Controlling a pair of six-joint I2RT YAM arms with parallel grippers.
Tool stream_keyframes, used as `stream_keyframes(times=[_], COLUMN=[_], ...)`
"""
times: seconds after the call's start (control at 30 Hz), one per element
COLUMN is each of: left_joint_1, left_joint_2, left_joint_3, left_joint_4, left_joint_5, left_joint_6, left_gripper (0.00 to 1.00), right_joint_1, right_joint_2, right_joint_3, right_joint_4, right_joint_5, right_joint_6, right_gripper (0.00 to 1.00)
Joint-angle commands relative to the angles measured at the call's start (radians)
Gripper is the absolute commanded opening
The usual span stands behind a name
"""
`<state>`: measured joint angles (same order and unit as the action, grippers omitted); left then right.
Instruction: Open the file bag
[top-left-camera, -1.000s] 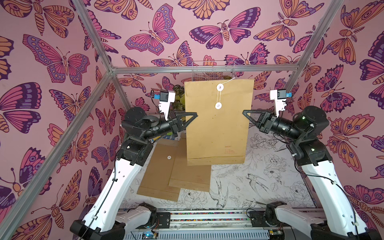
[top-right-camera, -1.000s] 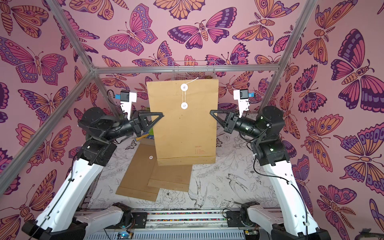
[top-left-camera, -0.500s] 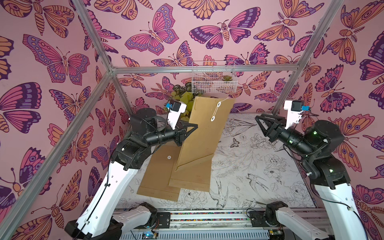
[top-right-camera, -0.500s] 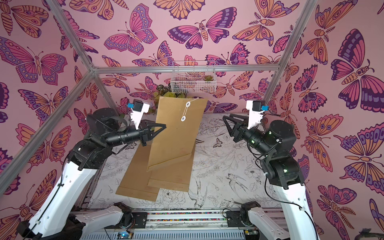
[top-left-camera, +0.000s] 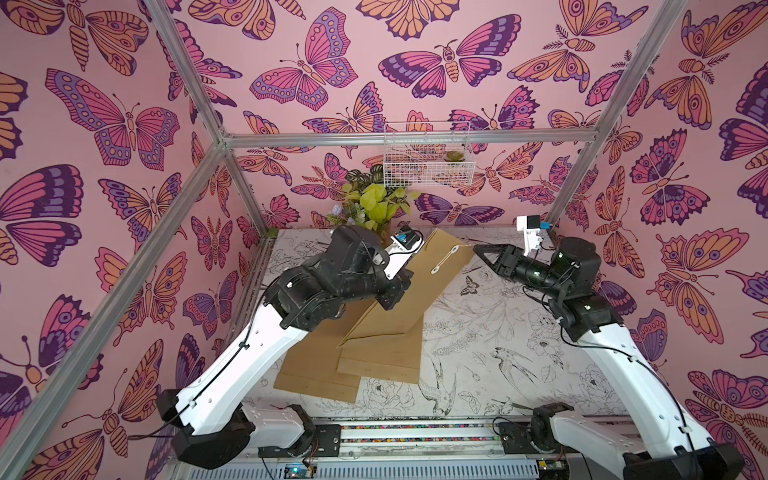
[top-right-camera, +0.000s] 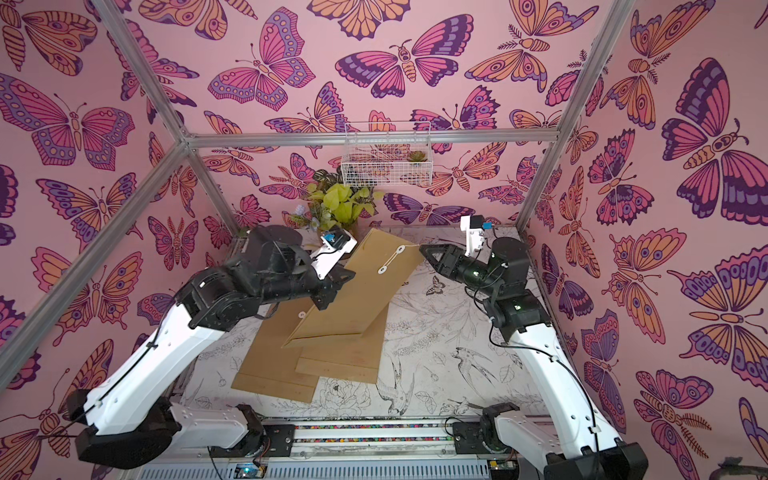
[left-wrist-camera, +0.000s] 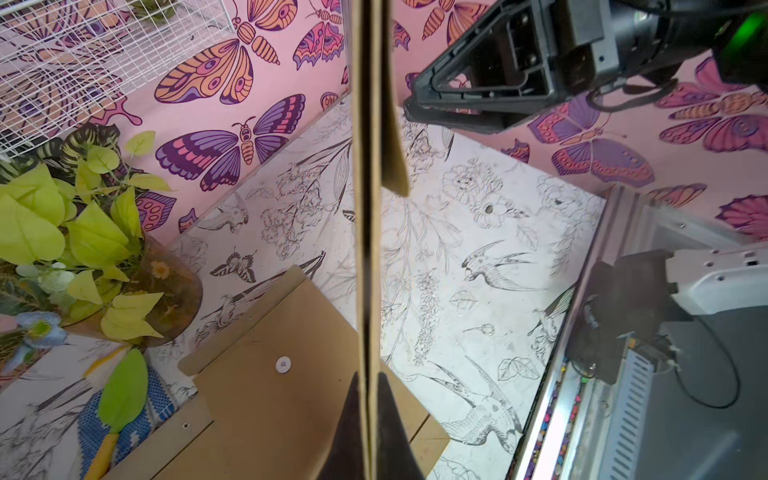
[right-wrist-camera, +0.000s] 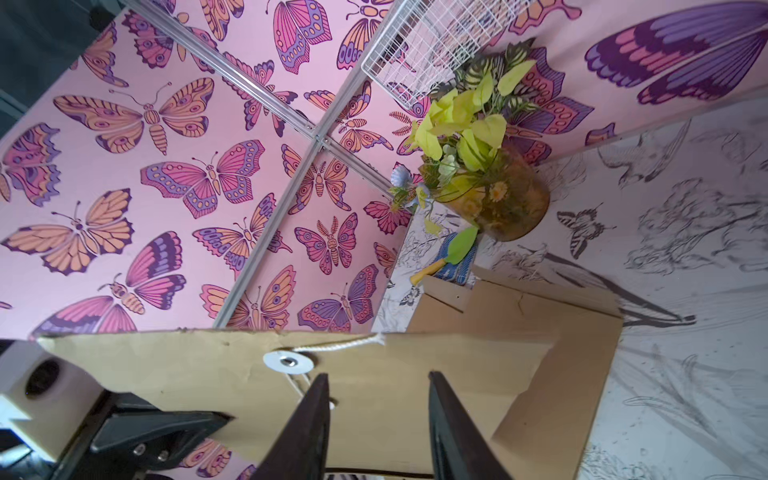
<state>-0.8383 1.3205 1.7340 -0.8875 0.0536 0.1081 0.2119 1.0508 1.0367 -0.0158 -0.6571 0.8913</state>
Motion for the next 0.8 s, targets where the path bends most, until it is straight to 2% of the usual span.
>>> stream_keyframes(times=[0.0, 0.13, 0.2, 0.3, 0.37, 0.77], left_joint_1=[-0.043, -0.086, -0.114, -0.152, -0.172, -0.304], left_joint_2=[0.015, 0.042, 0.059, 0.076, 0.087, 0.185], left_joint_3=[0.032, 0.053, 0.069, 0.09, 0.101, 0.198], left_joint_4=[-0.046, -0.053, -0.054, -0.056, -0.057, -0.071], left_joint_5=[-0.157, -0.252, -0.305, -0.373, -0.406, -0.613], left_joint_6=[0.058, 0.082, 0.096, 0.116, 0.129, 0.215], left_gripper=[0.02, 0.02, 0.02, 0.02, 0.02, 0.02], right_joint_1=[0.0, -0.001, -0.002, -0.001, -0.001, 0.002], right_joint_2=[-0.003, 0.028, 0.045, 0.062, 0.081, 0.253], right_joint_3=[-0.062, -0.142, -0.168, -0.187, -0.191, -0.195], right_joint_4=[0.225, 0.435, 0.501, 0.535, 0.56, 0.979], right_joint_5=[-0.019, 0.003, 0.007, 0.042, 0.04, 0.017], right_joint_6=[0.227, 0.408, 0.466, 0.513, 0.539, 0.841], right_gripper=[0.4, 0.44, 0.52, 0.73, 0.77, 0.69])
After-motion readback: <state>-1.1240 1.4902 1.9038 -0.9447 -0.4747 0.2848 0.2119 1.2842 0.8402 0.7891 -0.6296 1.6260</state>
